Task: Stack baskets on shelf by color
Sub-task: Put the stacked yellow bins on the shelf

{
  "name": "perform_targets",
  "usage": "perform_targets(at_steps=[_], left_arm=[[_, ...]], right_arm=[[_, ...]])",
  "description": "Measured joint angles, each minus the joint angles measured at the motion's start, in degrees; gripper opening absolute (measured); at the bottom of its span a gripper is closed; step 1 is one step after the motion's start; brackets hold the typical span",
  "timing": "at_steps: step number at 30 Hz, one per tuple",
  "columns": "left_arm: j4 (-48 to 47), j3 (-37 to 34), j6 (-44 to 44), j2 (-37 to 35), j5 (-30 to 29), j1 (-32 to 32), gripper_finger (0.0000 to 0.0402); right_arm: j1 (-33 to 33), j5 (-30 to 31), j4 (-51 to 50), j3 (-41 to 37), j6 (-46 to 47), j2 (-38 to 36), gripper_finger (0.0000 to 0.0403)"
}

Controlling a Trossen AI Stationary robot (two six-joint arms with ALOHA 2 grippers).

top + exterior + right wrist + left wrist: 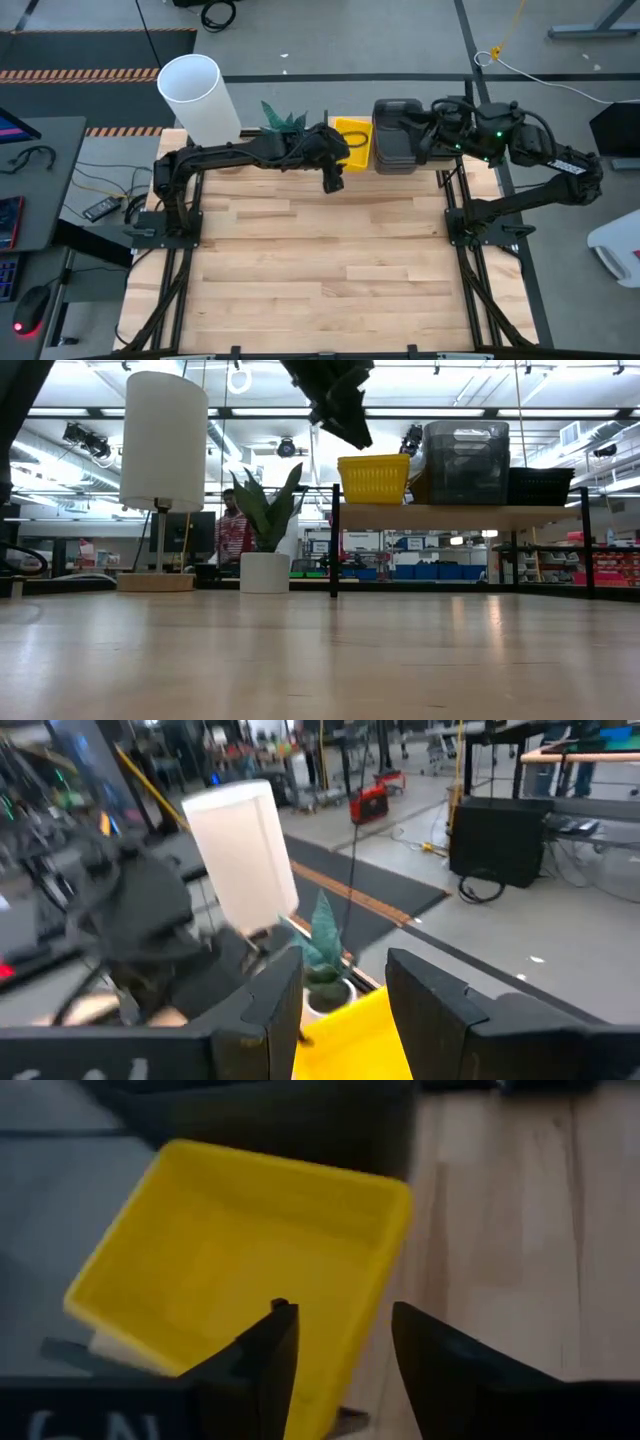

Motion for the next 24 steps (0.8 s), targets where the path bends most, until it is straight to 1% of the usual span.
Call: perform_targets(at_steps=[2,5,7,10,13,17,20,24], left_arm=[[2.18,0.17,3.33,1.13,0.30,-0.66,0.0164],[3.79,0.03,5.38,1.49,3.74,-1.02,0.0158],[7.74,0.26,6.33,2.21,6.21,-1.64,0.0155],[9.97,0.07,10.89,3.17,6.58,-3.12,0.0149],[10.13,0.07,13.65,3.31,6.70,-4.86,0.0139],[8.46,0.03,12.91,4.41,8.64,-5.93,0.0123],[8.37,-0.37,11.04,6.88,7.62,-5.87,0.0113],[9.71,-0.39,8.33,9.77,1.30,-5.87,0.0106]], right_arm=[[0.00,-0.02,2.91,-2.54,1.05,-1.51,0.0150],[0.00,0.01,5.68,-5.01,2.15,-2.81,0.0150],[0.00,-0.01,6.10,-5.47,2.67,-3.05,0.0150],[0.00,-0.03,6.38,-5.47,2.71,-3.06,0.0150],[0.22,-0.01,6.51,-5.47,2.74,-3.06,0.0150],[0.22,-0.03,7.48,-5.47,2.74,-3.04,0.0150],[0.22,-0.05,7.73,-5.47,2.74,-3.04,0.0150],[0.22,-0.06,7.77,-5.47,2.93,-3.02,0.0150]])
